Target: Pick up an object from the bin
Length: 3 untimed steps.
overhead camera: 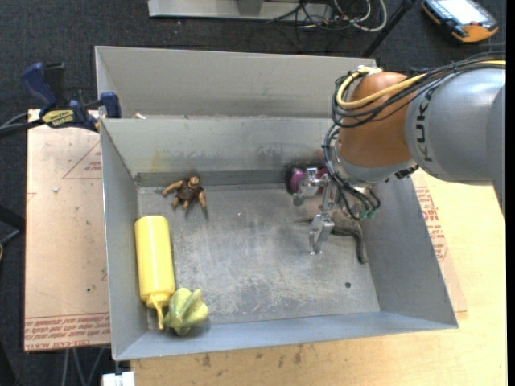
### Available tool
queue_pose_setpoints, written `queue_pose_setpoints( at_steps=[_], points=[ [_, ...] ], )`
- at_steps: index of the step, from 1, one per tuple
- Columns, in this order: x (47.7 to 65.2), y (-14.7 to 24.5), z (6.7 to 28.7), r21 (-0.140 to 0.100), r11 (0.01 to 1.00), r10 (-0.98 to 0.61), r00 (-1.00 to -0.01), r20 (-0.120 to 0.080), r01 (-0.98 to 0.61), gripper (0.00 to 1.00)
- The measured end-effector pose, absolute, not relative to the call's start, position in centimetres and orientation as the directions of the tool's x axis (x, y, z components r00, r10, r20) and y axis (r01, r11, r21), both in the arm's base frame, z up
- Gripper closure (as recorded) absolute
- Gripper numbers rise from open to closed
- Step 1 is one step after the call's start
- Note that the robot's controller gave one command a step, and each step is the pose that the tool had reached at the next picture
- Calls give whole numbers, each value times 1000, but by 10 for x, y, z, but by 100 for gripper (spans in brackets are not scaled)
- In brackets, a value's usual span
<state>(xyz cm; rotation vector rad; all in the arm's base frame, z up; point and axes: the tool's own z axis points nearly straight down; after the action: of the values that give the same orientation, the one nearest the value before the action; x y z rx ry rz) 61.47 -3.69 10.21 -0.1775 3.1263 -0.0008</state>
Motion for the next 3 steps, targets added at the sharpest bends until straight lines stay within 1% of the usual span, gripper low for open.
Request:
queue_pose_setpoints(
  at_steps=[1, 2, 3],
  points=[
    [612, -59, 83, 2, 1000, -17, -1000, 0, -17, 0],
    [634, -104, 75, 3, 958, -286, -958, -5, -286, 100],
    [634, -104, 75, 4, 958, -286, -958, -5, -286, 100]
  ],
)
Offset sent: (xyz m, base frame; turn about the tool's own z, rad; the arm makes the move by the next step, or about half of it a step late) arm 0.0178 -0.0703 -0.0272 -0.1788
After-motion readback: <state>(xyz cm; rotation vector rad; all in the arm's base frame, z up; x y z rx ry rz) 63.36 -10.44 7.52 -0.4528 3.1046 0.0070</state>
